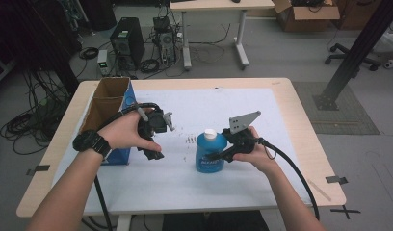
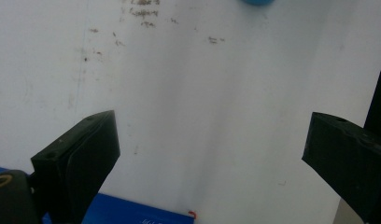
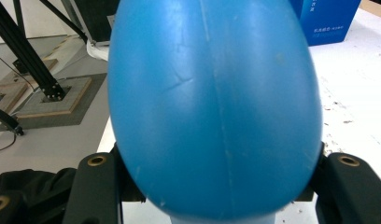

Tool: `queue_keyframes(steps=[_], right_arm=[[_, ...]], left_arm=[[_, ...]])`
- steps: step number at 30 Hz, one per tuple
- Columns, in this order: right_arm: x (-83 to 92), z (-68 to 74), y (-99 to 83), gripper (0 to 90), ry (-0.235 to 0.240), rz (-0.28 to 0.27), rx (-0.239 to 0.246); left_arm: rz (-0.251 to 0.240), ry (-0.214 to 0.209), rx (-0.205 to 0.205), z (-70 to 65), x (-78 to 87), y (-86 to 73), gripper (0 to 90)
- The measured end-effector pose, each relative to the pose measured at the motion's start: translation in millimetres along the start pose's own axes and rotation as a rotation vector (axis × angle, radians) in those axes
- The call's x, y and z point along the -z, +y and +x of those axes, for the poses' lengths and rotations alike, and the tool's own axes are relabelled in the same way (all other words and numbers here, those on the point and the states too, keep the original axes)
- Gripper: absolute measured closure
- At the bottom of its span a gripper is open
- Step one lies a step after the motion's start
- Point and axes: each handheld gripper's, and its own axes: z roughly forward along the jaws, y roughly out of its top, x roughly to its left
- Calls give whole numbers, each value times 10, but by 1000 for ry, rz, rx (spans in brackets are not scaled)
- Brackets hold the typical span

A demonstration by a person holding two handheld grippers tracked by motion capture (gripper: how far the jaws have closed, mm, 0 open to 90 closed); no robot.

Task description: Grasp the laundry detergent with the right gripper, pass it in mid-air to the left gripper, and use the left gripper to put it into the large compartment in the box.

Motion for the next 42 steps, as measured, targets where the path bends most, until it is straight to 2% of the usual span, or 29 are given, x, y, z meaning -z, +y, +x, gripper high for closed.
queue_keyframes(steps=[12,15,22,25,29,33,34,35,36,37,40,42], right_arm=[[3,0,16,414,-1,5,11],[14,-17,22,418,-3,6,-4],[72,-39,92,422,-17,1,-7],[139,-47,215,423,-24,3,0],[195,-47,388,424,-31,16,24],[219,-42,570,424,-37,35,55],[218,-39,613,424,-37,39,63],[213,-36,654,424,-34,44,68],[213,-36,654,424,-34,44,68],[199,-29,728,424,-31,49,75],[150,-22,834,424,-27,69,87],[104,-10,901,425,-23,78,98]], left_arm=[[-2,14,-4,5,70,31,44],[-3,15,-8,7,91,46,44],[-12,15,-17,6,199,115,45],[-26,13,-23,2,286,155,45],[-33,15,-31,-5,372,193,44],[-66,25,-32,-15,545,252,44],[-66,25,-32,-15,545,252,44],[-83,32,-34,-12,629,278,44],[-83,32,-34,-12,629,278,44],[-107,34,-31,-15,711,304,44],[-134,34,-32,-19,793,328,44],[-171,34,-33,-26,902,355,44]])
